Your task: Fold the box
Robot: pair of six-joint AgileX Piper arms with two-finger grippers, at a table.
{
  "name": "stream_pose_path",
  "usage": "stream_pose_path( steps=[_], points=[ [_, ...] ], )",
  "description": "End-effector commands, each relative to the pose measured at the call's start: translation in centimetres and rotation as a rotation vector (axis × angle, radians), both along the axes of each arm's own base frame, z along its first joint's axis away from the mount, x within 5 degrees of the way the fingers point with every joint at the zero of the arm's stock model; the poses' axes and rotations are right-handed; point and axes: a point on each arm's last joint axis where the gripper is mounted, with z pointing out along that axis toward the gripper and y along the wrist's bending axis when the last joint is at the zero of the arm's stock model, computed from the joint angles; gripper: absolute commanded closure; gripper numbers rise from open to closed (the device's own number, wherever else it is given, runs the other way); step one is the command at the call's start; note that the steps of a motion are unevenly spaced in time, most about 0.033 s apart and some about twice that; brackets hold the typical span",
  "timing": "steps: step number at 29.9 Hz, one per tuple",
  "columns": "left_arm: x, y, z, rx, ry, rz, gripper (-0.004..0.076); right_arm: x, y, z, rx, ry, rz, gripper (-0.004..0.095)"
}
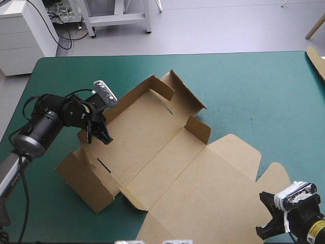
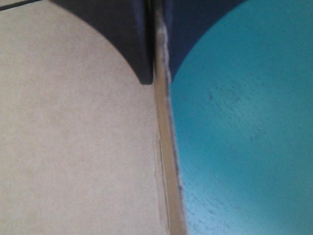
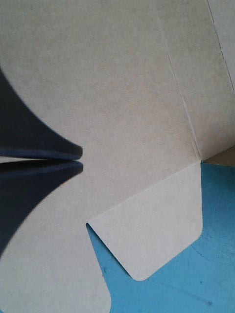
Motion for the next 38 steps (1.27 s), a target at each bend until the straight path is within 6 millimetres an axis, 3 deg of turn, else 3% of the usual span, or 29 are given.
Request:
stream_pose_path(
  steps=[1, 9, 16, 22, 27, 32, 38],
  points=[
    [-0.1, -1.1, 2.9, 0.032, -0.215, -0.066, 0.0731, 0.3, 0.2, 1.3, 0.036, -0.075, 0.006, 0.0924],
    [-0.3, -4.3, 4.2, 0.104, -0.446, -0.228, 0.0731, 0.3, 0.2, 1.3, 0.036, -0.075, 0.006, 0.0924],
    [-1.5, -6.9, 4.6, 0.153, -0.520, -0.355, 0.0731, 0.3, 0.2, 1.3, 0.036, -0.075, 0.006, 0.0924],
    [-3.4, -9.6, 3.8, 0.240, -0.595, -0.446, 0.0731, 0.3, 0.2, 1.3, 0.036, -0.075, 0.006, 0.0924],
    [-5.2, -11.4, 1.9, 0.359, -0.692, -0.521, 0.0731, 0.3, 0.2, 1.3, 0.036, -0.075, 0.006, 0.0924],
    [-6.3, -10.9, 0.0, 0.429, -0.758, -0.548, 0.0731, 0.3, 0.2, 1.3, 0.036, -0.075, 0.006, 0.0924],
    [-7.8, -9.5, 0.5, 0.415, -0.878, -0.594, 0.0731, 0.3, 0.2, 1.3, 0.037, -0.076, 0.006, 0.0924]
  ],
)
